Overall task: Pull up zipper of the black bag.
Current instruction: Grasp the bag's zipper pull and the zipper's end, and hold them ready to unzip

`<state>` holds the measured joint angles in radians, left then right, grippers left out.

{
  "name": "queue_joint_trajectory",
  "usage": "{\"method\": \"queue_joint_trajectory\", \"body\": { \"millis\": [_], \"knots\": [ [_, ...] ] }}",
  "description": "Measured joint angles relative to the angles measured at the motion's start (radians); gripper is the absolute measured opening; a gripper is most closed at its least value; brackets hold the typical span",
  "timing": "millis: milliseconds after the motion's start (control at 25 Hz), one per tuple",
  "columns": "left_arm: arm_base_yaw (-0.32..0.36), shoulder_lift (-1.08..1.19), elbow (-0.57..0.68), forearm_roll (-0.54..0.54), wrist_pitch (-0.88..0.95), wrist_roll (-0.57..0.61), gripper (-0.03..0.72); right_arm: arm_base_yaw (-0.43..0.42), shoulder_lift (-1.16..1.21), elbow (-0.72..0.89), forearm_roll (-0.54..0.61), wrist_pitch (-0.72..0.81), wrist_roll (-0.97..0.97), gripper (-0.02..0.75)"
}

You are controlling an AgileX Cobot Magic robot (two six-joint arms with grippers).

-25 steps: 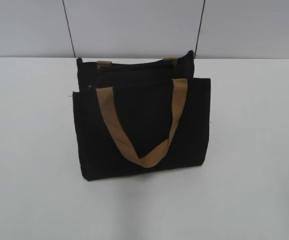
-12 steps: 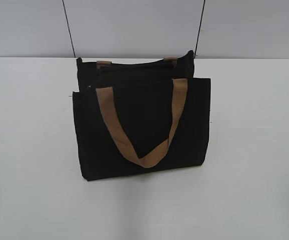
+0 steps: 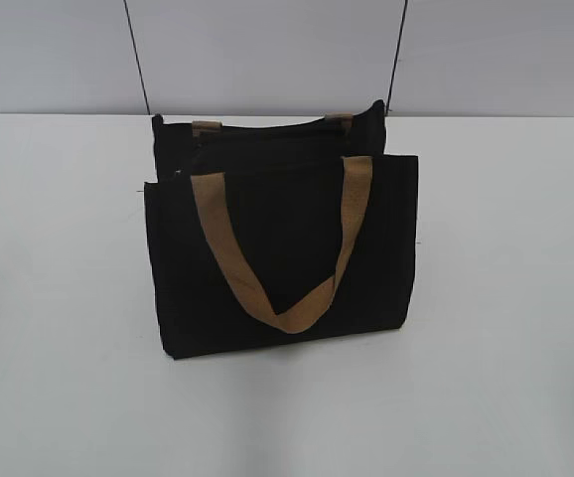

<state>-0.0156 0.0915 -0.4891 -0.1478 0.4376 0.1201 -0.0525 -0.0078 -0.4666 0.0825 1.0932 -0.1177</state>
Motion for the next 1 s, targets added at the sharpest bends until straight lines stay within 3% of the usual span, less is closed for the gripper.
{"method": "queue_joint_trajectory", "body": {
  "millis": [280, 440, 720, 840, 1000],
  "knots": [
    [0.0, 0.272, 0.208, -0.017, -0.514, 0.033, 0.428, 0.0, 0.0, 0.0, 0.0, 0.0, 0.0, 0.592],
    [-0.008, 0.512, 0.293, 0.052, -0.732, -0.051, 0.412, 0.0, 0.0, 0.0, 0.0, 0.0, 0.0, 0.592],
    [-0.066, 1.096, 0.276, 0.605, -1.182, -0.385, 0.384, 0.0, 0.0, 0.0, 0.0, 0.0, 0.0, 0.592],
    [-0.066, 1.322, 0.195, 0.895, -1.306, -0.448, 0.379, 0.0, 0.0, 0.0, 0.0, 0.0, 0.0, 0.592],
    [-0.067, 1.547, 0.069, 1.123, -1.397, -0.466, 0.343, 0.0, 0.0, 0.0, 0.0, 0.0, 0.0, 0.592]
  ]
}}
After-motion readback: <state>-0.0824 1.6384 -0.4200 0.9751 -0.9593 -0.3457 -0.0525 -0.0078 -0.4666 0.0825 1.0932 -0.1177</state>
